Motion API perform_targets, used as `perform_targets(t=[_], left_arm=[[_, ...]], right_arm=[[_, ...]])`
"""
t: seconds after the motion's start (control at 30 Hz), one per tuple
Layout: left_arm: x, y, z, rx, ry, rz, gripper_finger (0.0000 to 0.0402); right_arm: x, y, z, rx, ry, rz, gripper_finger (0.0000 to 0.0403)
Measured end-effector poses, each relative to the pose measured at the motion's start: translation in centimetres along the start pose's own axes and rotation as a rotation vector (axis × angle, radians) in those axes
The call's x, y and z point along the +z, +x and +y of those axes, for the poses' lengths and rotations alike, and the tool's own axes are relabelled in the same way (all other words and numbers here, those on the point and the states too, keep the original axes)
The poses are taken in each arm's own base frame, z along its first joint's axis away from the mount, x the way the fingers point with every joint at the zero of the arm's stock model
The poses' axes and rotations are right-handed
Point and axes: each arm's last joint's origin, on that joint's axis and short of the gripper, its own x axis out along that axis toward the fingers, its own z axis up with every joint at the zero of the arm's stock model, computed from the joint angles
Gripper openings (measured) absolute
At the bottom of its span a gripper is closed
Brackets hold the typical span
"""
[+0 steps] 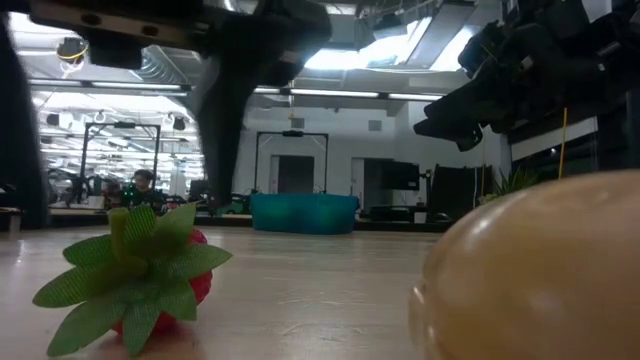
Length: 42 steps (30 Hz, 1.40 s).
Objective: Pick and placing Produce into tupperware
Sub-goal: Put the red strawberry into the blue bin
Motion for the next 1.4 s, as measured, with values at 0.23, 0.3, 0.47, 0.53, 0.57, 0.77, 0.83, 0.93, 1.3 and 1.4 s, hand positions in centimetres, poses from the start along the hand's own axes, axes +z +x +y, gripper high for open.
perform_targets(t=[0.23, 0.3, 0.47, 0.53, 0.57, 0.77, 0.83, 0.93, 1.3, 1.4], left_arm=[[0.5, 0.7, 0.0, 0.001, -0.001, -0.047, 0.0254], [0.5, 0.8, 0.0, -0.004, -0.001, -0.042, 0.0254], [0.6, 1.3, 0.0, -0.009, -0.001, -0.055, 0.0254], [0.6, 1.6, 0.1, -0.016, -0.005, -0.062, 0.0254], [0.5, 1.7, 0.1, -0.023, -0.005, -0.051, 0.0254], [0.6, 2.2, 0.2, -0.020, 0.014, -0.068, 0.0254], [0.6, 2.2, 0.3, -0.018, 0.015, -0.071, 0.0254], [0.6, 2.3, 0.3, -0.021, 0.015, -0.070, 0.0253], [0.2, 3.6, 0.6, -0.094, -0.043, -0.058, 0.0210], [0.1, 3.6, 0.8, -0.106, -0.057, -0.058, 0.0198]], right_arm=[[-0.1, 0.0, 0.5, 0.020, -0.007, 0.002, 0.0210], [-0.1, 0.0, 0.5, 0.022, -0.007, 0.003, 0.0210], [0.0, 0.0, 0.5, 0.022, -0.007, 0.000, 0.0210], [0.0, 0.0, 0.5, 0.022, -0.007, 0.000, 0.0210], [0.0, 0.0, 0.5, 0.022, -0.007, 0.000, 0.0210], [0.0, 0.0, 0.5, 0.022, -0.008, 0.000, 0.0210], [0.0, 0.0, 0.5, 0.022, -0.008, 0.000, 0.0210], [0.0, 0.0, 0.5, 0.022, -0.008, 0.000, 0.0210], [0.0, 0.0, 0.5, 0.022, -0.007, 0.000, 0.0210], [-0.1, 0.0, 0.5, 0.023, -0.007, 0.001, 0.0210]])
